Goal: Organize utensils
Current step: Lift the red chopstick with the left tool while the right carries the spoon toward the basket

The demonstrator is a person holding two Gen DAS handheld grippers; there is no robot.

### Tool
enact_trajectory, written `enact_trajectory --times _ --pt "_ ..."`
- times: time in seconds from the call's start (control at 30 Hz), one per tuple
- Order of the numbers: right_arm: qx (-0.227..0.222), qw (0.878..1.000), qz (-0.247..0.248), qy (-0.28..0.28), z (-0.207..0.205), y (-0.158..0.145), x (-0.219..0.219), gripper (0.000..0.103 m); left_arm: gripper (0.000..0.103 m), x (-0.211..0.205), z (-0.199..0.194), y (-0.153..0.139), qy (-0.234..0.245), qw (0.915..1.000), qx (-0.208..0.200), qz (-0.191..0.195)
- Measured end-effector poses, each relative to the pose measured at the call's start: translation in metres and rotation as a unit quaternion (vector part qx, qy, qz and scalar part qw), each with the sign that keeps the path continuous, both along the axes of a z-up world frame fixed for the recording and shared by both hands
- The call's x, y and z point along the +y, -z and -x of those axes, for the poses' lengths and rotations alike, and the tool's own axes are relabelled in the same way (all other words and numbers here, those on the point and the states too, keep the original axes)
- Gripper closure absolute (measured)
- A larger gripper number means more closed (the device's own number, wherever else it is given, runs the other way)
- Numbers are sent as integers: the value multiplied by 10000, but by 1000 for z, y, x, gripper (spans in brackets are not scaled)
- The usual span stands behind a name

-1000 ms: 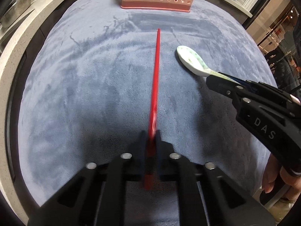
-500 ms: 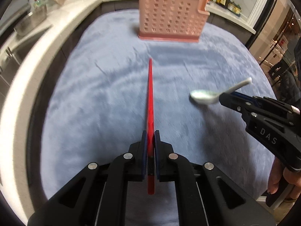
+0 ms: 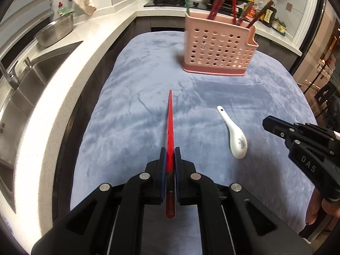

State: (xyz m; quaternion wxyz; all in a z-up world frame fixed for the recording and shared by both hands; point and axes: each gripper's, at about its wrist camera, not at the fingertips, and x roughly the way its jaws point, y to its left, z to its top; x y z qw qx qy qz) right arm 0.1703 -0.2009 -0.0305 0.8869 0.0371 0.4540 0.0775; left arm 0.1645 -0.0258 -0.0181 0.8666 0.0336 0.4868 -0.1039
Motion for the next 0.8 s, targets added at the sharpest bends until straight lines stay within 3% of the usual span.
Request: enact_trajectory --times 0.13,0.33,0.63,0.7,0.8 --pt "150 9998 -114 2 -10 6 -3 99 96 8 -3 1 -88 9999 42 81" --pt "480 9987 -166 -67 -51 31 5 85 96 20 -7 1 -225 9996 60 136" --pt "880 9957 263 -99 -87 74 24 81 96 32 -6 6 -352 9990 205 201" --pt "830 9958 382 -107 -86 76 25 89 96 32 -6 7 -364 9989 224 213" --pt "809 9960 356 -100 -85 75 23 90 96 33 -7 7 -373 9988 232 228"
